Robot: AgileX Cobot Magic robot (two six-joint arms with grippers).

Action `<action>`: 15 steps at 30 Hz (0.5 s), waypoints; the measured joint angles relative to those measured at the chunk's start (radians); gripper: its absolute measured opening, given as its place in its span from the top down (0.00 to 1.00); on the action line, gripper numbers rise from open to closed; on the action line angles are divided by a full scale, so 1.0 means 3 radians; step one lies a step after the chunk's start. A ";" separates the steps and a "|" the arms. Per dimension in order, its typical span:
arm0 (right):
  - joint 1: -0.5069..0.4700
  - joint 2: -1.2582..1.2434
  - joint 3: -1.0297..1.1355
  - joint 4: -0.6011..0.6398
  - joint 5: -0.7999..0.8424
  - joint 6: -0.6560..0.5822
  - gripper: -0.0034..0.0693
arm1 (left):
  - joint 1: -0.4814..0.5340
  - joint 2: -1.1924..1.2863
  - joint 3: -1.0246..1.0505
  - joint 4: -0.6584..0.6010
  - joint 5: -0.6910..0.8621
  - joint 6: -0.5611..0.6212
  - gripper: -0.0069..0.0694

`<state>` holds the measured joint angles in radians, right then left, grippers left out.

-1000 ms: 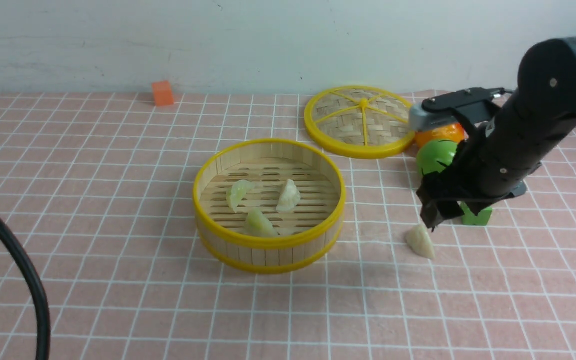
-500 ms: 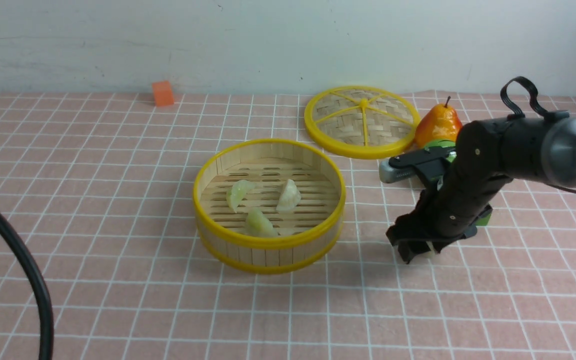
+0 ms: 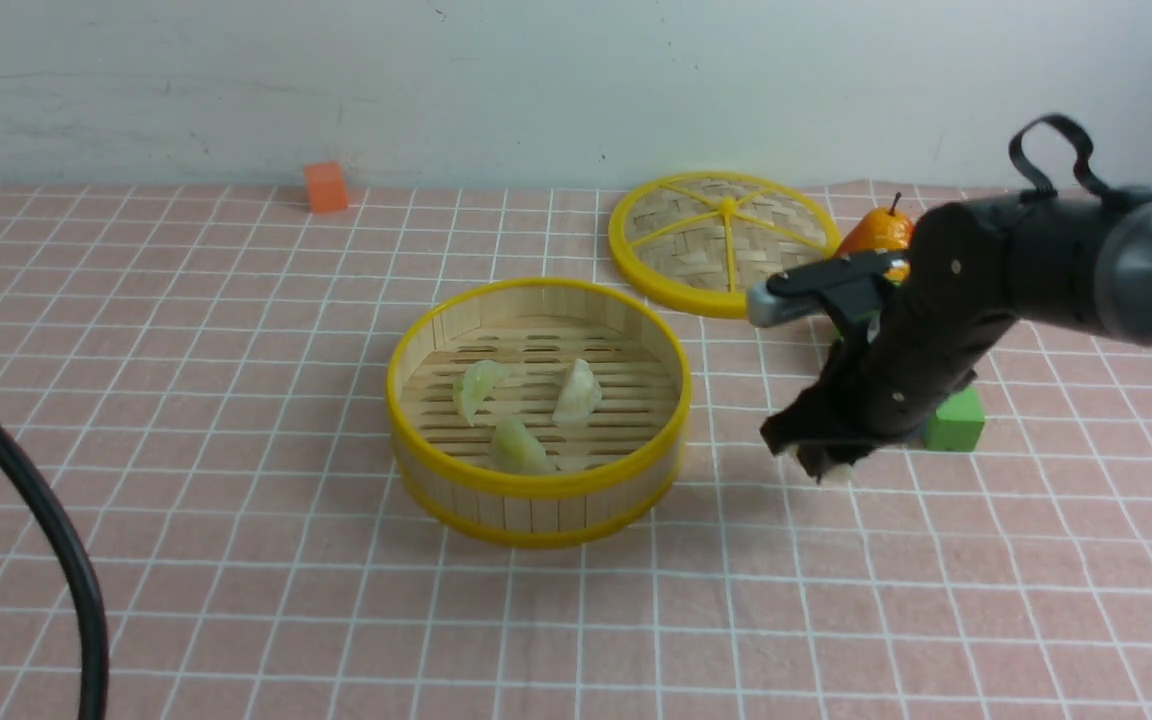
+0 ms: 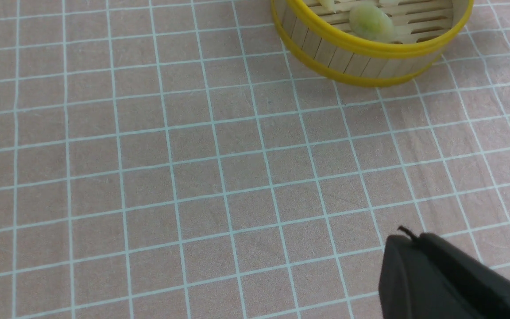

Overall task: Put the dumplings into the steamer on the table with the pink tablecloth.
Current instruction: 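Place the dumpling in the bamboo steamer basket with the right gripper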

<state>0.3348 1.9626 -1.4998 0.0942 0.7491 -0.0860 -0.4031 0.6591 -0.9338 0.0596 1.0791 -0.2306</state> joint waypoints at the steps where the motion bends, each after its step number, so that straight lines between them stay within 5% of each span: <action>1: 0.0071 -0.0042 -0.0081 0.0000 0.0046 0.0000 0.65 | 0.0000 0.0000 0.0000 0.0000 0.0000 0.0000 0.91; 9: 0.0629 -0.0061 -0.0812 0.0000 0.0452 0.0000 0.65 | 0.0000 0.0000 0.0000 0.0000 -0.0009 0.0003 0.91; 15: 0.0868 0.0234 -0.0938 0.0004 0.0264 0.0000 0.65 | 0.0000 0.0000 0.0000 0.0000 -0.0013 0.0003 0.90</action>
<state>0.5951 2.0328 -1.7813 0.0953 0.8283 -0.0860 -0.4031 0.6591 -0.9338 0.0596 1.0751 -0.2297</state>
